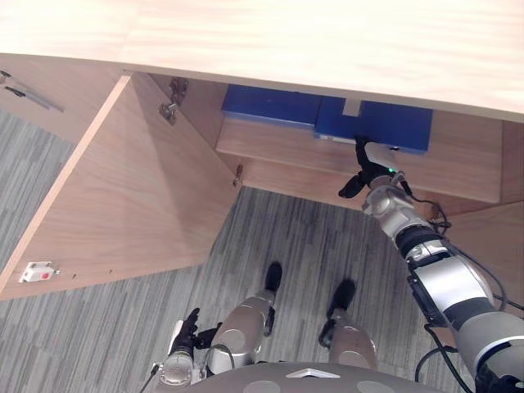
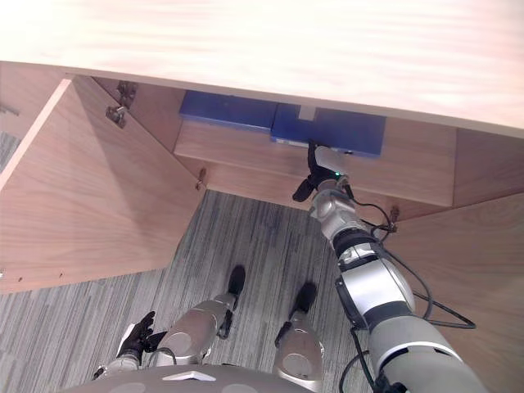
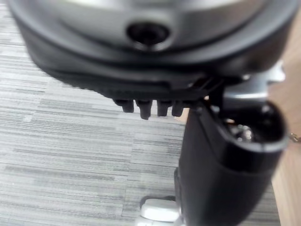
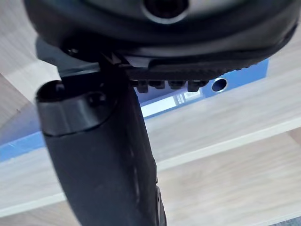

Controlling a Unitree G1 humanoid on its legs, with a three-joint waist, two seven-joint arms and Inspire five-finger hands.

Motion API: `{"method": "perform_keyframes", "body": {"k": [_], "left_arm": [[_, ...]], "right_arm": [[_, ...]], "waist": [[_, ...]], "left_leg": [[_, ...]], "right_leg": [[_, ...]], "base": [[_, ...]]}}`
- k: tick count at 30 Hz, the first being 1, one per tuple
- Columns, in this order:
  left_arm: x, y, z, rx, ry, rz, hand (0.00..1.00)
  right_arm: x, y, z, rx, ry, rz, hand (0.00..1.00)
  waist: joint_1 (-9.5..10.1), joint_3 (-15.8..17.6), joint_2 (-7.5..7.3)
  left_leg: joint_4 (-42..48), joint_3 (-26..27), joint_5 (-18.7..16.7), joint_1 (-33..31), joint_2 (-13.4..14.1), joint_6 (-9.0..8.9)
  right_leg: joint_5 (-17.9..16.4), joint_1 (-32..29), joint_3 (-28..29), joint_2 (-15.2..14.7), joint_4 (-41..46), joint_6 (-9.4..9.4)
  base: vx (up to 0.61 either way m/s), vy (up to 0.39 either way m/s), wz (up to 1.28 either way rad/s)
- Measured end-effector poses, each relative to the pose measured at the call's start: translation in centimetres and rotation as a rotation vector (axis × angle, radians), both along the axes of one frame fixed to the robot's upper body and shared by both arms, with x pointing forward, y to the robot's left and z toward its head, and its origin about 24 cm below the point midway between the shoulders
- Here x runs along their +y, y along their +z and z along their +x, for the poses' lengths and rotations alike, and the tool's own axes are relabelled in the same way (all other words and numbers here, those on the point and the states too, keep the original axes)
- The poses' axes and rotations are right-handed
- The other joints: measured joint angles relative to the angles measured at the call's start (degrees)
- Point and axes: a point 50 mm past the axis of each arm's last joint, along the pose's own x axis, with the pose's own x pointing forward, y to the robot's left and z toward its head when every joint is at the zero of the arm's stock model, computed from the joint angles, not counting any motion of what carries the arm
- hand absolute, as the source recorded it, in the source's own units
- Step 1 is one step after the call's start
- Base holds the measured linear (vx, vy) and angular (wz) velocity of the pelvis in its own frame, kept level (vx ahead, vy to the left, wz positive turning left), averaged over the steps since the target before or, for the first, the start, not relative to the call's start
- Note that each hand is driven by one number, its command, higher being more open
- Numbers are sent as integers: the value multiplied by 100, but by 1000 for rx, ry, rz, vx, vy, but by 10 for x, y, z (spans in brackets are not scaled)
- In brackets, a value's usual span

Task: Walk over to the cabinet, pick up the folder, carry it to the office cabinet, place the folder inside the office cabinet, then close the office cabinet door

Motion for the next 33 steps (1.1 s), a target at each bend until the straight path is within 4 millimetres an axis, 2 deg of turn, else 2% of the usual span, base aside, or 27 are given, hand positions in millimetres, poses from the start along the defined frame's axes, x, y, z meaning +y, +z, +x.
{"method": "perform_keyframes", "body": {"k": [6, 9, 12, 16, 25, 27, 33], "left_arm": [[-1, 2, 3, -15, -7, -6, 100], [-2, 2, 5, -21, -3, -12, 100], [-5, 6, 11, -55, -7, -21, 100], [-9, 7, 14, -67, 6, -38, 100], [-9, 14, 23, -124, -3, -54, 100], [-9, 15, 25, -135, -1, -57, 100], [-6, 21, 32, -173, 3, -55, 100]], "right_arm": [[-12, -3, -2, 78, -14, -47, 100], [-13, 6, 3, 60, -22, -47, 100], [-21, 33, 12, -8, -58, -37, 100], [-28, 60, 19, -72, -88, -18, 100], [-64, 142, 22, -219, -170, -65, 100], [-65, 156, 23, -228, -164, -86, 100], [-64, 189, 22, -246, -118, -57, 100]], "waist": [[56, 99, 56], [67, 158, 91], [137, 322, 194], [171, 455, 282], [308, 510, 310], [304, 639, 325], [289, 708, 296]], "left_leg": [[10, -22, 35, -168, -1, -8], [12, -16, 47, -184, -9, -4], [6, -18, 105, -297, 1, -20], [-31, -31, 167, -333, 33, -33], [-401, -190, 500, -630, 98, -70], [-403, -196, 512, -639, 102, -78], [-703, -196, 748, -896, 181, -136]], "right_leg": [[25, -151, -22, 0, 0, 5], [38, -171, -15, -8, 5, -11], [45, -319, -6, -15, 88, -10], [41, -404, -13, -16, 176, -10], [43, -837, -144, -30, 278, -8], [43, -847, -150, -31, 287, -8], [42, -1305, -128, -11, 421, -9]], "base": [[-13, 4, 2], [-13, 9, 0], [-73, 26, 1], [-54, 3, 2], [-23, -18, 9], [-24, -21, 3], [-37, -43, -1]]}}
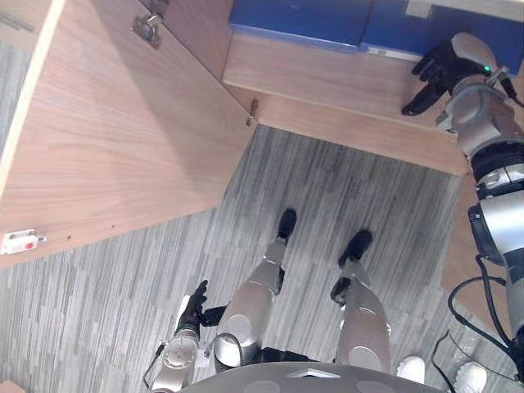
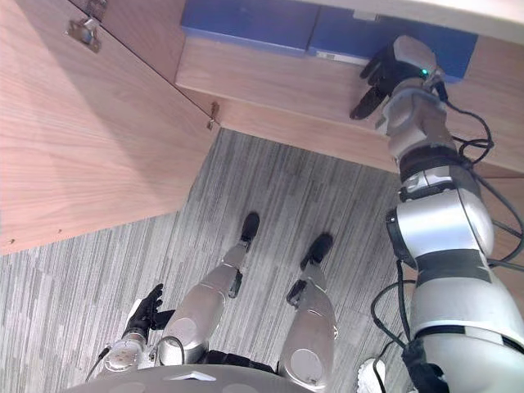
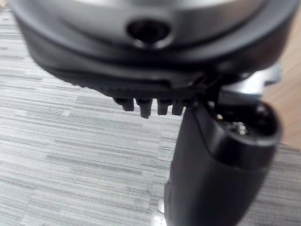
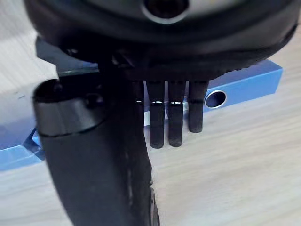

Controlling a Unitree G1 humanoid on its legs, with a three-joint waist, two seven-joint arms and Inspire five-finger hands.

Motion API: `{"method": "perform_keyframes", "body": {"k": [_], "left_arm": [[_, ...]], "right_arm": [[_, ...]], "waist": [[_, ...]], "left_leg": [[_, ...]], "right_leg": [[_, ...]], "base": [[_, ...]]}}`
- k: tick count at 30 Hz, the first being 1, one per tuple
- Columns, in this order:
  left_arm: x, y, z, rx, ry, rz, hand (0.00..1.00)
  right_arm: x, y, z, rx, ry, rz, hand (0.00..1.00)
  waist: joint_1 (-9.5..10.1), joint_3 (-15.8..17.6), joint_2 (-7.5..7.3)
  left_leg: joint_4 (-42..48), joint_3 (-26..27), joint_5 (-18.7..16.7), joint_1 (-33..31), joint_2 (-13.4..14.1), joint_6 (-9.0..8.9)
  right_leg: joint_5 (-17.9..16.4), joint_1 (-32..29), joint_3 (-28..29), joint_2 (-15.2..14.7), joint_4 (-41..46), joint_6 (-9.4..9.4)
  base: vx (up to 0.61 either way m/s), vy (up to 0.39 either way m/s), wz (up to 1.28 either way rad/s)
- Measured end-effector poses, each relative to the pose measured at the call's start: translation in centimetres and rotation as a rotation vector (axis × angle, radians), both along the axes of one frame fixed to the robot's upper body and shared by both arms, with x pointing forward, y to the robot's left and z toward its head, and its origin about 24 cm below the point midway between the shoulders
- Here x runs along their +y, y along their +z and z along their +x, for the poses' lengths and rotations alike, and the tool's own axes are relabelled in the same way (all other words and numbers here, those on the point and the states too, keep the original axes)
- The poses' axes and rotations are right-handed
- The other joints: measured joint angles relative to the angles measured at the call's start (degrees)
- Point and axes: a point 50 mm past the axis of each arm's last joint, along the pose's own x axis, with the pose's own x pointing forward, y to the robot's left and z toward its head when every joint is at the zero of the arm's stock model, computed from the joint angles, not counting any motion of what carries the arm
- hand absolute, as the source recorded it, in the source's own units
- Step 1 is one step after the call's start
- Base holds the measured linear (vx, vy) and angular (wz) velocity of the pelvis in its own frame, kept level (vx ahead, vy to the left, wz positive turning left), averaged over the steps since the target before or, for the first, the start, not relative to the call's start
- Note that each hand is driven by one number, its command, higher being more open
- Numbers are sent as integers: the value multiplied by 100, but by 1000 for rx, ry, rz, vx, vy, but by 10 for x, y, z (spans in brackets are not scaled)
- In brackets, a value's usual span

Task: Walk over to the cabinet, pick up the folder, carry it to the office cabinet, place the folder inside the office cabinet, then close the office cabinet door

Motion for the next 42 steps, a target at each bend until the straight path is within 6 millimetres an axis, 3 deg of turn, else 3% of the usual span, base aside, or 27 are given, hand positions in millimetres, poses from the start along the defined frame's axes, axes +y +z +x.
{"method": "perform_keyframes", "body": {"k": [7, 14, 20, 24, 27, 29, 31, 36, 40, 42], "left_arm": [[4, 7, 8, -48, 21, -2, 100], [5, 7, 9, -47, 18, -2, 100], [11, 2, 4, -5, 19, 14, 100], [15, 0, 1, 12, 26, 22, 100], [17, -2, -2, 31, 28, 27, 100], [22, -5, -7, 61, 47, 36, 100], [24, -7, -10, 83, 50, 39, 100], [30, -14, -23, 159, 34, 47, 100], [33, -19, -30, 226, -37, 72, 100], [36, -21, -34, 262, -75, 89, 100]], "right_arm": [[16, 0, 5, -4, 57, -2, 100], [23, -44, 7, 102, 91, 68, 100], [19, -79, 3, 188, 54, 148, 100], [12, -84, 0, 192, 22, 172, 100], [8, -100, -4, 220, 3, 207, 100], [12, -121, -8, 275, 4, 198, 100], [14, -136, -11, 310, 7, 213, 100], [24, -194, -31, 445, 25, 325, 100], [26, -235, -54, 566, 13, 389, 100], [29, -259, -69, 622, 1, 439, 100]], "waist": [[4, 35, -58], [-5, 6, -139], [4, -96, -345], [-43, -207, -476], [-109, -328, -567], [-143, -517, -733], [-156, -605, -825], [-160, -1081, -1064], [-200, -1396, -1165], [-329, -1555, -1210]], "left_leg": [[-95, 138, 60, 69, 125, -44], [-214, 172, 65, 530, 193, -77], [-229, 212, 79, 725, 199, -77], [-227, 264, 80, 781, 195, -78], [-227, 288, 61, 962, 163, -98], [-227, 322, 40, 1059, 163, -120], [-220, 368, -12, 1167, 166, -153], [-221, 557, -162, 1539, 165, -116], [-233, 775, -254, 1763, 155, -68], [-234, 822, -290, 1835, 154, -59]], "right_leg": [[-7, -81, 130, 97, 81, -32], [-30, 298, 207, 175, 46, -66], [-7, 485, 251, 188, 11, -60], [63, 550, 297, 205, -61, -58], [68, 727, 327, 202, -90, -51], [107, 864, 349, 233, -218, -38], [114, 980, 396, 248, -268, -41], [88, 1311, 622, 283, -427, -15], [84, 1422, 868, 287, -457, -4], [83, 1486, 906, 277, -486, 24]], "base": [[-24, -53, -11], [-13, -50, -6], [-6, -18, -2], [6, -20, -7], [7, -11, -5], [11, -24, -7], [14, -23, -12], [30, -17, -19], [46, 3, -28], [58, 1, -20]]}}
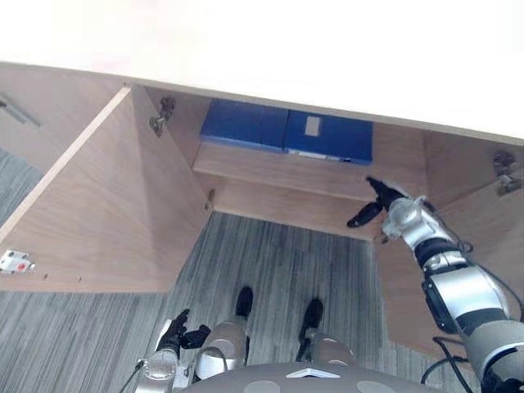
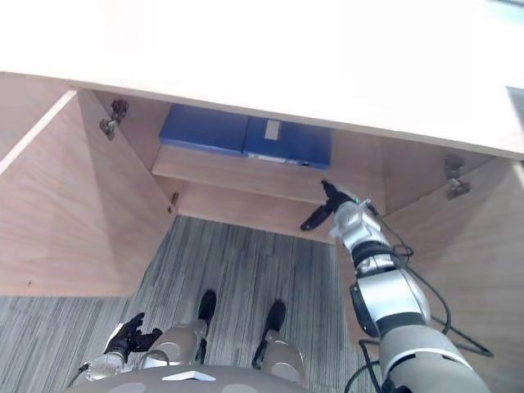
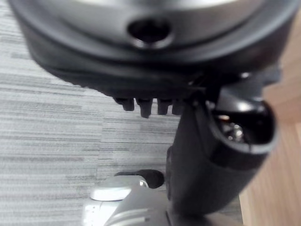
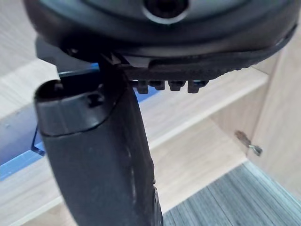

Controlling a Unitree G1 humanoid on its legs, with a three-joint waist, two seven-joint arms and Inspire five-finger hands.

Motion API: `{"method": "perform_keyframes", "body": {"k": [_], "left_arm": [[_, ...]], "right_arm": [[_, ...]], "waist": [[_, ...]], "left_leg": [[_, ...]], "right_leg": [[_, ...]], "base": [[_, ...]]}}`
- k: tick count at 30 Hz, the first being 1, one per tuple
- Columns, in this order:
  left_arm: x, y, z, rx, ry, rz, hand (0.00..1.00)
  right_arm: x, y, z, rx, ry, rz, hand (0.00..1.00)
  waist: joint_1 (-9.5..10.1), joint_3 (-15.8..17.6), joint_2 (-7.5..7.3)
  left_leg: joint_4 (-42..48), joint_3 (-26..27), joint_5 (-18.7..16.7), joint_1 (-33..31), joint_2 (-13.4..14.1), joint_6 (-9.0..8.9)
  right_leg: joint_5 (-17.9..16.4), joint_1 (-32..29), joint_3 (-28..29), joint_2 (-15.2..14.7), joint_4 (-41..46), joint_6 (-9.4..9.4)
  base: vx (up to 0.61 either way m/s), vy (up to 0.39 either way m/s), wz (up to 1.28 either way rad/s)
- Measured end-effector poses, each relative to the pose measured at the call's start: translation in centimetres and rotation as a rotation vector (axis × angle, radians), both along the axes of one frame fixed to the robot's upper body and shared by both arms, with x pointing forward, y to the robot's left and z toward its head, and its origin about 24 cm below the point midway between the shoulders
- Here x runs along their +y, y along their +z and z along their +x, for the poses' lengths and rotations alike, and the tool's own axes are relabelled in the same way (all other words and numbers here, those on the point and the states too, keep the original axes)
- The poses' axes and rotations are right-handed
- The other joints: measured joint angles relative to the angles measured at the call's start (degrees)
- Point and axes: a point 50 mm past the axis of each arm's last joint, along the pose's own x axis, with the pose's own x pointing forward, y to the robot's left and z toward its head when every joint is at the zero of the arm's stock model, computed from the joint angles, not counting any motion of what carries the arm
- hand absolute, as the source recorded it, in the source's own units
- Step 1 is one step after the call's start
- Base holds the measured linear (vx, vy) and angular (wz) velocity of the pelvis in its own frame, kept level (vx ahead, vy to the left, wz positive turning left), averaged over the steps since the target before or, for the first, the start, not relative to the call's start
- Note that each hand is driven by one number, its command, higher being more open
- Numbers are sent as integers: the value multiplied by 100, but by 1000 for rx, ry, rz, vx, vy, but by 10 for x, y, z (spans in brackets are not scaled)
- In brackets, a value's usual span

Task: Walk over to the cabinet, pick up the folder, carry it to the office cabinet, place the folder inside the office cabinet, then close the office cabinet door

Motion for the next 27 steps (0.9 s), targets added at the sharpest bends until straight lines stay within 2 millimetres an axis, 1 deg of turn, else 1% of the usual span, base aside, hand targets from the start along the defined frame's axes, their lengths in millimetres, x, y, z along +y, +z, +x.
{"method": "perform_keyframes", "body": {"k": [2, 4, 5, 6, 7, 8, 9, 10, 12, 13, 14, 15, 16, 17, 20, 21, 23, 25, 26, 27], "left_arm": [[3, -3, -1, 55, -57, 29, 100], [1, -4, 0, 82, -117, 51, 100], [-1, -4, 5, 92, -186, 73, 100], [-2, -4, 5, 101, -212, 81, 100], [-3, -3, 9, 105, -253, 98, 100], [-4, -3, 13, 113, -308, 119, 100], [-4, -3, 13, 116, -330, 128, 100], [-5, -3, 14, 120, -343, 131, 100], [-6, -4, 10, 139, -405, 154, 100], [-6, -5, 9, 144, -414, 157, 100], [-7, -6, 8, 155, -427, 159, 100], [-7, -7, 4, 164, -428, 160, 100], [-7, -7, 3, 169, -433, 161, 100], [-7, -8, 1, 178, -438, 163, 100], [-4, -11, -12, 214, -412, 167, 100], [-3, -12, -15, 221, -394, 164, 100], [2, -13, -28, 245, -297, 149, 100], [6, -14, -38, 258, -202, 128, 100], [8, -15, -45, 265, -145, 116, 100], [9, -15, -48, 269, -126, 113, 100]], "right_arm": [[8, -36, -27, 76, -68, 122, 100], [13, -58, -46, 128, -123, 201, 100], [20, -80, -68, 188, -170, 249, 100], [23, -88, -77, 215, -189, 268, 100], [27, -101, -93, 255, -224, 304, 100], [36, -119, -118, 311, -286, 369, 100], [40, -126, -128, 331, -320, 400, 100], [47, -136, -144, 357, -380, 451, 100], [66, -157, -187, 420, -552, 582, 100], [70, -161, -197, 435, -590, 608, 100], [77, -168, -218, 463, -670, 646, 100], [77, -170, -226, 444, -776, 701, 100], [76, -171, -229, 434, -802, 705, 100], [73, -172, -236, 415, -859, 706, 100], [73, -176, -256, 386, -1031, 741, 100], [73, -176, -260, 379, -1065, 748, 100], [78, -179, -276, 352, -1224, 807, 100], [81, -180, -285, 320, -1341, 858, 100], [83, -181, -290, 309, -1380, 878, 100], [82, -181, -292, 306, -1396, 885, 100]], "waist": [[-117, -155, -49], [-219, -257, -48], [-300, -328, -42], [-326, -336, -39], [-364, -388, -39], [-451, -419, -42], [-472, -431, -43], [-494, -441, -46], [-609, -585, -69], [-626, -623, -74], [-637, -701, -79], [-654, -732, -83], [-686, -750, -84], [-749, -777, -103], [-768, -883, -178], [-774, -937, -175], [-773, -1101, -243], [-779, -1148, -297], [-777, -1162, -321], [-781, -1168, -329]], "left_leg": [[-1, 155, -72, 129, 0, 19], [-1, 223, -111, 182, -14, 41], [-1, 306, -146, 249, -36, 52], [-1, 342, -163, 289, -44, 59], [-1, 385, -189, 318, -56, 75], [-1, 441, -222, 402, -80, 98], [-1, 469, -238, 444, -87, 115], [-1, 511, -268, 509, -98, 119], [-1, 562, -325, 579, -131, 138], [-1, 578, -336, 595, -139, 147], [-1, 612, -359, 630, -159, 163], [-2, 682, -391, 692, -187, 184], [-2, 686, -398, 724, -201, 195], [-3, 686, -416, 826, -231, 215], [-32, 710, -486, 1089, -283, 252], [-33, 724, -498, 1089, -290, 267], [-37, 812, -535, 1098, -310, 298], [-39, 900, -568, 1122, -306, 303], [-41, 972, -593, 1151, -299, 299], [-41, 1001, -605, 1166, -297, 296]], "right_leg": [[15, 65, 148, -7, -39, 48], [17, 92, 220, -21, -63, 70], [40, 114, 291, -42, -64, 134], [39, 135, 318, -48, -64, 143], [34, 141, 375, -55, -65, 162], [26, 196, 432, -72, -64, 197], [22, 216, 457, -79, -63, 208], [14, 263, 488, -89, -63, 222], [-9, 311, 537, -118, -65, 256], [-13, 318, 547, -126, -65, 265], [-17, 330, 570, -145, -66, 285], [-7, 361, 630, -171, -67, 307], [-12, 395, 634, -184, -71, 313], [-30, 470, 630, -215, -64, 348], [-91, 718, 635, -268, -67, 399], [-118, 707, 643, -277, -69, 385], [-134, 687, 658, -301, -82, 388], [-135, 694, 661, -303, -112, 388], [-135, 706, 661, -303, -143, 388], [-135, 715, 661, -303, -154, 388]], "base": [[66, -1, -30], [60, 8, -28], [54, 16, -26], [53, 18, -29], [49, 22, -24], [48, 23, -23], [56, 28, -22], [31, 19, -18], [32, 22, -14], [40, 25, -11], [49, 36, -21], [40, 38, -20], [19, 47, -13], [3, 40, 0], [9, 37, -4], [2, 46, -10], [14, 49, -15], [31, 43, -25], [40, 43, -30], [43, 34, -27]]}}
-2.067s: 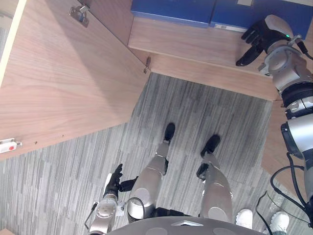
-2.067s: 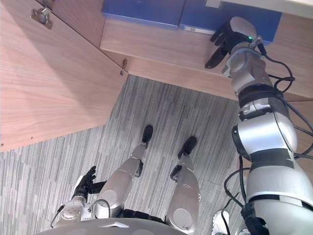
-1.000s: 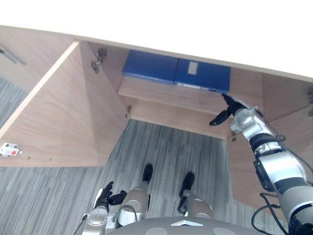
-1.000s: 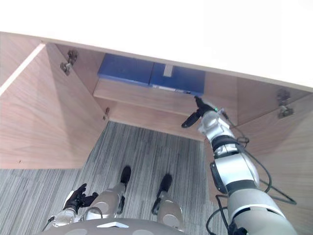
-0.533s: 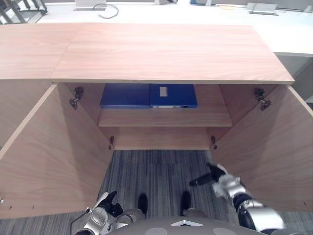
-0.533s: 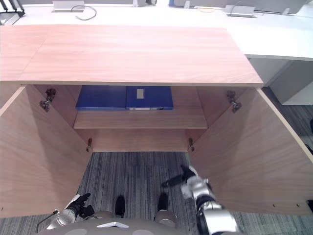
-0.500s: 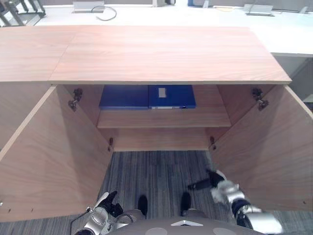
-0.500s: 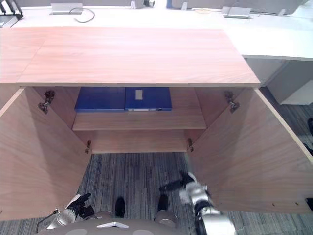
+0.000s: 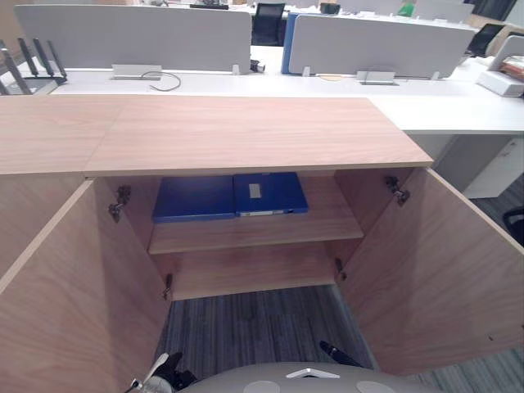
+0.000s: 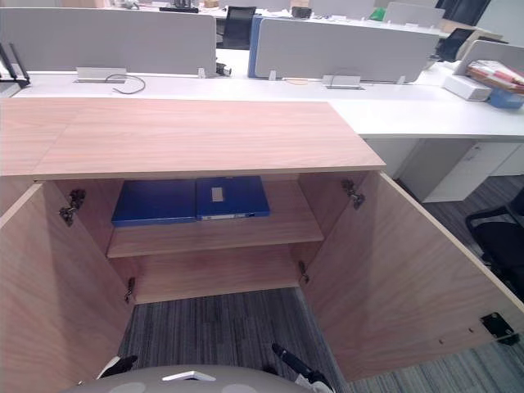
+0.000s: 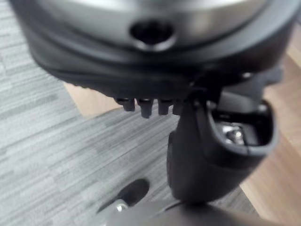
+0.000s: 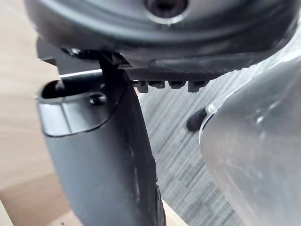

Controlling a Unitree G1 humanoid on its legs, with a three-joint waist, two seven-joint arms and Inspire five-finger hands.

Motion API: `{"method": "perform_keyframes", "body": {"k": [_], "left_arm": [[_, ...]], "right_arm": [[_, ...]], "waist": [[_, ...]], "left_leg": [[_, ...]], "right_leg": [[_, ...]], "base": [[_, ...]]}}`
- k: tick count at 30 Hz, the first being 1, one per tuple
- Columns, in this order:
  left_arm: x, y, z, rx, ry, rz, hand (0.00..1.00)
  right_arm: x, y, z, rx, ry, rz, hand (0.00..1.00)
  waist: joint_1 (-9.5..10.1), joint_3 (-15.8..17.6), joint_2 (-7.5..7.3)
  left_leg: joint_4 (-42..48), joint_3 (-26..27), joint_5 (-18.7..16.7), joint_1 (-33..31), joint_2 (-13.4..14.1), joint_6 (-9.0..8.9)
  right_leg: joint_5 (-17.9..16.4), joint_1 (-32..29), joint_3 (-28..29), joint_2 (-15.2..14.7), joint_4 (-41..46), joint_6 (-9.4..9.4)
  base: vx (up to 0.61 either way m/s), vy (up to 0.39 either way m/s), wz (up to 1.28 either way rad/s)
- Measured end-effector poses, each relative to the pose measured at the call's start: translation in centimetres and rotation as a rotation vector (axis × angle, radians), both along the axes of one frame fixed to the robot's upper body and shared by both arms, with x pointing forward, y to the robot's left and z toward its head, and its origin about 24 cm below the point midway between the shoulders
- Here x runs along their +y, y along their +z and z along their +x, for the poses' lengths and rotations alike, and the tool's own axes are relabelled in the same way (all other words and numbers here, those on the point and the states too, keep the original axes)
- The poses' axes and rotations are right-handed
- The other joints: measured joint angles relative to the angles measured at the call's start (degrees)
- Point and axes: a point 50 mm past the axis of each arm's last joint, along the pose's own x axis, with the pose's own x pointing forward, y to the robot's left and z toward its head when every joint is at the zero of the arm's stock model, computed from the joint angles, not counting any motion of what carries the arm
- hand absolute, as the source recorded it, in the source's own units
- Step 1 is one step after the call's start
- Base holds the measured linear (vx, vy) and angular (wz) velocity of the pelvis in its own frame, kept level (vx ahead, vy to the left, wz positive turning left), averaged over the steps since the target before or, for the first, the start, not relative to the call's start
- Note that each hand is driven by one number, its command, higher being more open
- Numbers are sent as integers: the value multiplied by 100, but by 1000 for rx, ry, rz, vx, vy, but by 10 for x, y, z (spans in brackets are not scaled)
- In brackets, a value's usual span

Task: Walk over to the cabinet, pick up the folder, carry it to the office cabinet, place the folder inside the office cabinet, then close the office cabinet door

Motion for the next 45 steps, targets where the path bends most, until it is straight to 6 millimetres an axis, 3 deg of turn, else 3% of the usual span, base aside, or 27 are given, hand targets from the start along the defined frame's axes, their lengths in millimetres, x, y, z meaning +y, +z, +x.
{"method": "perform_keyframes", "body": {"k": [3, 8, 10, 11, 12, 14, 17, 19, 20, 21, 22, 23, 25, 27, 28, 29, 30, 31, 32, 35, 41, 45], "left_arm": [[2, 0, -11, 3, 99, -8, 100], [3, -1, -20, 5, 165, -10, 100], [3, -1, -18, -3, 163, -6, 100], [3, 0, -14, -14, 163, -4, 100], [2, 1, -9, -35, 161, 0, 100], [1, 1, -5, -50, 165, 4, 100], [-3, 1, 2, -64, 145, 0, 100], [-4, 1, 3, -65, 135, -1, 100], [-3, 1, 2, -63, 136, 1, 100], [0, 1, 3, -65, 138, 6, 100], [-3, 1, 5, -66, 136, -2, 100], [-9, 0, 7, -65, 133, -20, 100], [-19, -2, 14, -79, 130, -54, 100], [-17, 0, 23, -105, 134, -50, 100], [-13, 2, 27, -121, 140, -42, 100], [-9, 3, 28, -127, 146, -33, 100], [-5, 5, 30, -140, 166, -26, 100], [-6, 4, 31, -147, 190, -31, 100], [-4, 5, 31, -158, 223, -38, 100], [-5, 6, 33, -185, 272, -45, 100], [-14, 7, 38, -232, 336, -67, 100], [-15, 7, 39, -249, 377, -78, 100]], "right_arm": [[0, -1, -12, 23, -23, 5, 100], [-6, 0, -9, 24, 119, -29, 100], [-7, 1, -7, 15, 124, -37, 100], [-7, 1, -6, 9, 114, -39, 100], [-8, 2, -4, 5, 92, -41, 100], [-13, 2, -1, 3, 84, -57, 100], [-19, 1, -7, 28, 19, -54, 100], [-20, 0, -15, 58, -29, -51, 100], [-20, 0, -15, 63, -24, -54, 100], [-20, 0, -11, 61, -12, -58, 100], [-22, 1, -8, 52, 4, -60, 100], [-29, 2, -7, 48, 17, -86, 100], [-40, 4, -3, 45, -3, -109, 100], [-38, 4, 2, 41, -12, -94, 100], [-30, 2, 0, 45, -22, -73, 100], [-24, 1, -3, 51, -34, -57, 100], [-20, 0, -3, 52, -27, -45, 100], [-20, 1, -1, 45, -21, -46, 100], [-20, 1, 4, 29, 10, -50, 100], [-22, 2, 4, 20, 6, -52, 100], [-29, 2, -3, 24, -97, -64, 100], [-33, 2, -14, 40, -187, -64, 100]], "waist": [[-78, -89, -33], [-123, -128, -36], [-127, -126, -34], [-134, -94, -40], [-107, -43, -19], [-115, 64, 72], [-153, 125, 177], [-143, 131, 211], [-133, 142, 195], [-101, 170, 119], [-96, 261, 153], [-92, 300, 315], [-83, 355, 478], [-119, 414, 487], [-137, 482, 396], [-134, 457, 266], [-97, 490, 158], [-93, 526, 208], [-68, 532, 201], [-67, 579, 247], [-135, 708, 473], [-135, 722, 515]], "left_leg": [[-1, 106, -44, 26, 12, -13], [7, 550, -204, 232, 99, -69], [32, 724, -231, 247, 154, -88], [151, 851, -260, 195, 218, -63], [342, 1038, -349, 111, 339, -68], [405, 1356, -406, 121, 561, -101], [511, 1783, -450, 136, 842, -152], [503, 2103, -417, 166, 966, -212], [505, 2242, -411, 183, 969, -222], [590, 2502, -445, 189, 928, -283], [705, 2636, -537, 155, 1015, -366], [653, 2555, -583, 107, 1040, -341], [357, 2463, -535, 159, 904, -295], [392, 2917, -450, 108, 1001, -386], [416, 3129, -452, 136, 1000, -405], [473, 3311, -452, 185, 1020, -442], [529, 3475, -452, 231, 1057, -466], [578, 3563, -450, 241, 1183, -536], [759, 3754, -442, 205, 1396, -554], [1019, 3950, -439, 199, 1637, -559], [1085, 4010, -379, 231, 1738, -660], [1111, 3993, -388, 449, 1712, -675]], "right_leg": [[3, 6, 1, 3, 6, -4], [26, -83, 160, 89, 253, -123], [17, -189, -53, 130, 362, -477], [-10, -263, -311, 155, 426, -948], [-219, -335, -822, 120, 538, -1555], [-706, -464, -1684, -33, 978, -2035], [-1142, -628, -2496, -518, 2830, -1609], [-1309, -349, -2991, -895, 3454, -1385], [-1266, -252, -3107, -1049, 3479, -1330], [-849, -121, -3224, -1295, 3297, -1108], [-866, -163, -3418, -1034, 3030, -1040], [-799, -162, -3521, -851, 2780, -1123], [-766, -245, -3532, -590, 2303, -1112], [-927, -313, -3708, -533, 2116, -1013], [-1363, -351, -3950, -744, 2582, -1028], [-1359, -213, -3990, -766, 2500, -921], [-1285, -136, -3873, -618, 2125, -530], [-1155, -126, -3777, -413, 1900, -501], [-863, -36, -3519, 21, 1268, -567], [-565, 103, -3250, 456, 576, -719], [-321, 243, -3048, 747, -8, -846], [-304, 514, -3043, 745, -123, -832]], "base": [[60, 28, -12], [61, 21, -41], [30, 11, -52], [14, 16, -59], [11, 15, -67], [5, 18, -87], [10, -6, -67], [77, -85, -76], [105, -145, -118], [72, -212, -147], [29, -270, -165], [-24, -211, -131], [-56, -98, -125], [-60, -109, -105], [-56, -112, -79], [-11, -145, -95], [25, -147, -82], [18, -174, -101], [-3, -173, -88], [-21, -145, -68], [-59, -28, -23], [-1, 100, -2]]}}
